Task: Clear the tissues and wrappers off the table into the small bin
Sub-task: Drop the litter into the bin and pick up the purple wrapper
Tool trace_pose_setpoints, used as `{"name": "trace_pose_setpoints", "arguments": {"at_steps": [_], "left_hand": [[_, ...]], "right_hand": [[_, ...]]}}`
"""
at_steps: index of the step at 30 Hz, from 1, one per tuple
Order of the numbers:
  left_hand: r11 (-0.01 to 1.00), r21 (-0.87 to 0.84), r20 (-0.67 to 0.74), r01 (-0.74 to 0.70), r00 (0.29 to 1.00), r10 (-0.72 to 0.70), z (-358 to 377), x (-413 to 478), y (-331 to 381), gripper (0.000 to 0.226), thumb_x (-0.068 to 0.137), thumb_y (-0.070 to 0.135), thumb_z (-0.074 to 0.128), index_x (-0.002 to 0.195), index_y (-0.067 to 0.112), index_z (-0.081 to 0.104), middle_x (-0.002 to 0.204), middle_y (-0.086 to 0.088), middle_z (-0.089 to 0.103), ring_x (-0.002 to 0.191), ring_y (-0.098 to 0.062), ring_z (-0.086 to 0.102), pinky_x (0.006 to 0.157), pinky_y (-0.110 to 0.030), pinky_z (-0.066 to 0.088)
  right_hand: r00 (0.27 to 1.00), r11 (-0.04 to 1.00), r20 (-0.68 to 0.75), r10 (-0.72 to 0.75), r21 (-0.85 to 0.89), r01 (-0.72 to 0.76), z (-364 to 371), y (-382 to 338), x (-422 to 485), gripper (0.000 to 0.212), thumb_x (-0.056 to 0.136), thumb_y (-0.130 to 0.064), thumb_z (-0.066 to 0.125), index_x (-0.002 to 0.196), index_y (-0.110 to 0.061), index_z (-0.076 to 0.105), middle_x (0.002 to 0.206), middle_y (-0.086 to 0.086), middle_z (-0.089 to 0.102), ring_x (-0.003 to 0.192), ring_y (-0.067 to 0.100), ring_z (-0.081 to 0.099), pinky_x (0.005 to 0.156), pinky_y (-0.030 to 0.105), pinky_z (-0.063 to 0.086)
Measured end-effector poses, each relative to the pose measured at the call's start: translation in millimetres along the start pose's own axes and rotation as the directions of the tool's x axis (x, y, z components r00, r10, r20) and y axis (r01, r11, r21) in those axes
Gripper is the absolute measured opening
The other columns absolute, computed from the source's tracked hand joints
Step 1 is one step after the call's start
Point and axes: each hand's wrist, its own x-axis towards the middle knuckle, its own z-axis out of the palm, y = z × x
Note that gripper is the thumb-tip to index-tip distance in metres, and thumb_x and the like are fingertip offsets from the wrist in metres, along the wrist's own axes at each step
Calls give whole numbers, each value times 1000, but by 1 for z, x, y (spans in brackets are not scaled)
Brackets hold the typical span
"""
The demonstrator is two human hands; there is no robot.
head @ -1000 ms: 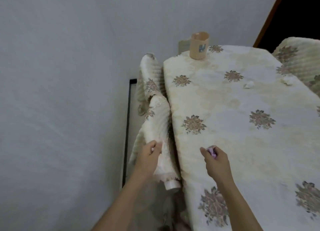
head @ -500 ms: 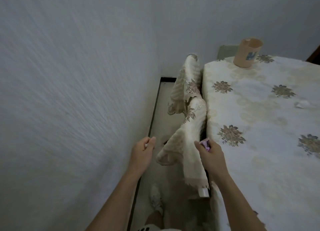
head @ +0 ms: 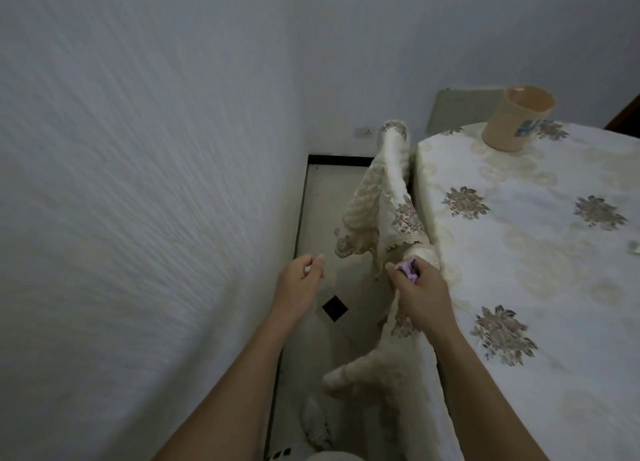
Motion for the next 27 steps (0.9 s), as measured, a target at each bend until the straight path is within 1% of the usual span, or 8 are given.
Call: {"name": "trace_pose_setpoints", "arguments": {"at_steps": [3,6,8,14,18,20,23,27], "left_hand": [[1000,-8,18,-9,1000,9,-4,41,2,43,100,31,51,58,22,45,56,5,43,53,-7,40,54,-27,31],[999,-31,18,-10,1000,11,-6,77,7,43,100,32,50,58,22,46,56,2,43,54,-11,40,55,-31,31],[998,-59,15,-4,1000,5,-6,96,10,43,99,34,50,58,22,47,57,1,44,54,-14,42,55,-31,33],[998,-51,38,-34,999,36,-2,151,13,42,99,34,50,60,20,49,55,3,45,54,-14,43,55,-31,35],[998,-53,45,-40,998,42,-1,202,13,42,99,35,50,60,20,48,55,5,45,54,-15,44,56,-31,35],[998,-40,33,-53,998,54,0,234,15,43,99,33,50,58,22,46,55,5,44,54,-14,42,56,-31,33],[998,-32,23,-55,998,56,1,288,20,44,99,32,50,56,24,42,53,7,41,51,-13,40,54,-31,33],[998,-24,32,-50,998,51,7,373,32,42,99,33,49,60,19,47,52,6,42,49,-13,40,52,-30,33]], "right_hand": [[1000,1000,-2,22,4,-22,17,-10,29,37,93,-12,59,67,-10,32,57,-2,31,50,6,29,50,16,27],[999,999,1,39,-5,-39,31,-13,54,41,92,-18,62,64,-16,31,50,-11,40,51,4,35,53,18,28],[1000,1000,8,30,-9,-30,36,-16,67,44,92,-20,62,65,-17,28,48,-13,39,51,4,34,55,23,29],[1000,1000,-25,9,-3,-9,43,-21,114,45,89,-23,63,63,-19,27,51,-11,35,54,8,32,60,34,32],[999,999,-22,23,34,-22,53,-30,156,40,90,-15,60,66,-10,28,59,-2,31,55,8,29,54,22,27],[998,999,-37,47,21,-46,59,-33,185,40,90,-16,59,64,-15,30,56,-5,31,53,6,29,52,21,27],[994,996,-52,92,-3,-92,69,-37,237,39,87,-23,61,62,-18,31,55,-8,35,56,10,35,58,28,34],[995,997,-57,76,17,-75,76,-49,318,44,86,-24,64,59,-22,29,54,-8,36,56,12,35,59,34,33]]}}
